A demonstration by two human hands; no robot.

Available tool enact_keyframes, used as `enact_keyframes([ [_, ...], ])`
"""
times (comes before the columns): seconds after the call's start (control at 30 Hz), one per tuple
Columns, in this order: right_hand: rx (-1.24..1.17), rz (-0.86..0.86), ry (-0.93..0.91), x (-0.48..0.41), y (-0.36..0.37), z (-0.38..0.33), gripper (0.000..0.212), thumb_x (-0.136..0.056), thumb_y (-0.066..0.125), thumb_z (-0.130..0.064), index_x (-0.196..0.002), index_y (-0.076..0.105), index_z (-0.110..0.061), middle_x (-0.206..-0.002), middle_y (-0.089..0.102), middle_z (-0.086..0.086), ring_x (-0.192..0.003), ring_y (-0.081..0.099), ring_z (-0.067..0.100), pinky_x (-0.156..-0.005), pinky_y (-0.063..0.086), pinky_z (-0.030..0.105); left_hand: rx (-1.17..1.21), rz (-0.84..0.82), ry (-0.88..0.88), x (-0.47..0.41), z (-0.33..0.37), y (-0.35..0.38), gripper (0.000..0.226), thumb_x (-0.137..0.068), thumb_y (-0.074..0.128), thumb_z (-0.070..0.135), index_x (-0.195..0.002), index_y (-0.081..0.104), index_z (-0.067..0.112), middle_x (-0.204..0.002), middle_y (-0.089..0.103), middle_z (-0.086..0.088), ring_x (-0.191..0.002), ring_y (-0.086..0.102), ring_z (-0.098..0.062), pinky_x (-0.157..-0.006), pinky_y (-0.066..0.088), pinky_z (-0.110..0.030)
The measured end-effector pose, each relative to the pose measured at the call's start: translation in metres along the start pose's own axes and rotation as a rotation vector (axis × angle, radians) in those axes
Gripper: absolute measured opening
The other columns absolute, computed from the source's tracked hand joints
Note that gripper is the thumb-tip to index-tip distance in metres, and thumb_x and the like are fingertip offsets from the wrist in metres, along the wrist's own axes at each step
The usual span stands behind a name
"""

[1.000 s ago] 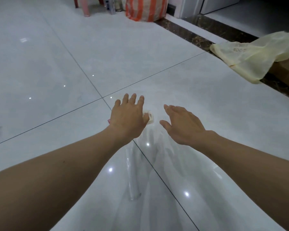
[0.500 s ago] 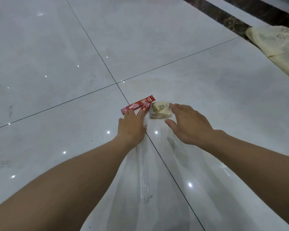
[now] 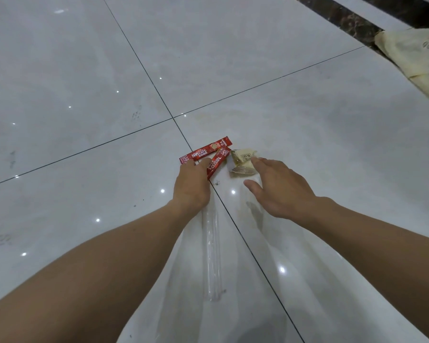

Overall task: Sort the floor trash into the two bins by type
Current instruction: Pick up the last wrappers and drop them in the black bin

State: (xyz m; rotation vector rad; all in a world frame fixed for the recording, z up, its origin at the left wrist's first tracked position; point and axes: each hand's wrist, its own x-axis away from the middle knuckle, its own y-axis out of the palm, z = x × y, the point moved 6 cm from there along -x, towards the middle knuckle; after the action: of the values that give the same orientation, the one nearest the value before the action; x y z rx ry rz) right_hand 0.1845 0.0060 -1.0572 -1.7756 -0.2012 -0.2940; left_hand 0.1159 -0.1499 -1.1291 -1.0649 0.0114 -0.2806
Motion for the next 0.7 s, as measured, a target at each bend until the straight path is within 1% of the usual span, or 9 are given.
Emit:
enact_keyframes([
  [0.13,-0.104,0.019,0.047,0.003,0.002,0.005,0.056,-0.1,0.042,-0.041,-0.149,0.03,-0.016,-0.147,0.043,0.003,-0.134,0.038,0.025,-0.1,0.04,0.038,-0.007,-0.013,0.043,0.006,0.013,-0.006,0.054,-0.094,0.058,0.015,-0.145,0.04,0.022,-0.138,0.046,-0.01,-0.126,0.044,-0.029,-0.103,0.04,-0.037],
  [0.2,-0.252,0.067,0.123,0.004,0.002,0.01,0.055,-0.098,0.049,-0.04,-0.147,0.036,-0.016,-0.143,0.048,0.004,-0.13,0.044,0.025,-0.1,0.04,0.036,-0.013,-0.006,0.088,0.009,0.025,-0.013,0.056,-0.093,0.058,0.013,-0.146,0.038,0.021,-0.137,0.045,-0.01,-0.127,0.041,-0.028,-0.101,0.039,-0.036],
  [0.23,-0.387,0.101,0.187,0.004,0.002,0.015,0.055,-0.096,0.054,-0.038,-0.144,0.041,-0.015,-0.14,0.052,0.005,-0.126,0.048,0.024,-0.099,0.041,0.035,-0.002,0.0,0.124,0.011,0.032,-0.016,0.056,-0.093,0.058,0.012,-0.145,0.039,0.021,-0.134,0.047,-0.01,-0.125,0.042,-0.027,-0.098,0.039,-0.033],
  [0.3,-0.786,0.157,0.355,0.007,0.005,0.023,0.053,-0.091,0.065,-0.035,-0.137,0.049,-0.015,-0.13,0.058,0.004,-0.116,0.056,0.021,-0.097,0.045,0.033,0.043,0.008,0.208,0.016,0.049,-0.023,0.054,-0.091,0.058,0.009,-0.142,0.043,0.02,-0.127,0.05,-0.01,-0.121,0.044,-0.026,-0.092,0.037,-0.03],
  [0.33,-0.985,0.172,0.424,0.01,0.009,0.026,0.051,-0.088,0.069,-0.034,-0.132,0.052,-0.015,-0.123,0.062,0.003,-0.11,0.059,0.019,-0.095,0.048,0.034,0.066,0.009,0.25,0.02,0.058,-0.025,0.053,-0.091,0.058,0.009,-0.141,0.044,0.02,-0.125,0.051,-0.009,-0.119,0.044,-0.026,-0.092,0.038,-0.03],
  [0.4,-1.219,0.217,0.494,0.013,0.012,0.028,0.037,-0.086,0.072,-0.03,-0.116,0.059,-0.014,-0.106,0.069,0.004,-0.098,0.066,0.018,-0.091,0.053,0.039,0.101,0.004,0.319,0.026,0.073,-0.027,0.053,-0.091,0.059,0.01,-0.14,0.045,0.02,-0.123,0.052,-0.008,-0.118,0.045,-0.024,-0.093,0.041,-0.034],
  [0.5,-1.367,0.296,0.516,0.019,0.006,0.031,0.007,-0.089,0.069,-0.018,-0.091,0.068,-0.012,-0.086,0.073,0.002,-0.08,0.071,0.013,-0.083,0.056,0.035,0.117,-0.005,0.385,0.033,0.089,-0.026,0.052,-0.09,0.063,0.013,-0.139,0.046,0.02,-0.117,0.054,-0.006,-0.113,0.047,-0.022,-0.09,0.042,-0.032],
  [0.57,-1.401,0.327,0.528,0.022,0.002,0.033,0.005,-0.09,0.067,-0.013,-0.086,0.069,-0.011,-0.082,0.074,0.002,-0.072,0.072,0.011,-0.079,0.054,0.033,0.132,-0.004,0.408,0.035,0.096,-0.026,0.051,-0.09,0.064,0.017,-0.138,0.046,0.021,-0.115,0.056,-0.004,-0.11,0.048,-0.02,-0.089,0.043,-0.032],
  [0.7,-1.365,0.374,0.591,0.025,0.0,0.043,0.008,-0.089,0.067,-0.009,-0.082,0.065,-0.01,-0.085,0.073,0.007,-0.071,0.072,0.016,-0.083,0.057,0.035,0.175,-0.02,0.414,0.036,0.1,-0.027,0.05,-0.092,0.059,0.04,-0.137,0.048,0.022,-0.117,0.059,-0.001,-0.111,0.049,-0.017,-0.09,0.043,-0.032],
])
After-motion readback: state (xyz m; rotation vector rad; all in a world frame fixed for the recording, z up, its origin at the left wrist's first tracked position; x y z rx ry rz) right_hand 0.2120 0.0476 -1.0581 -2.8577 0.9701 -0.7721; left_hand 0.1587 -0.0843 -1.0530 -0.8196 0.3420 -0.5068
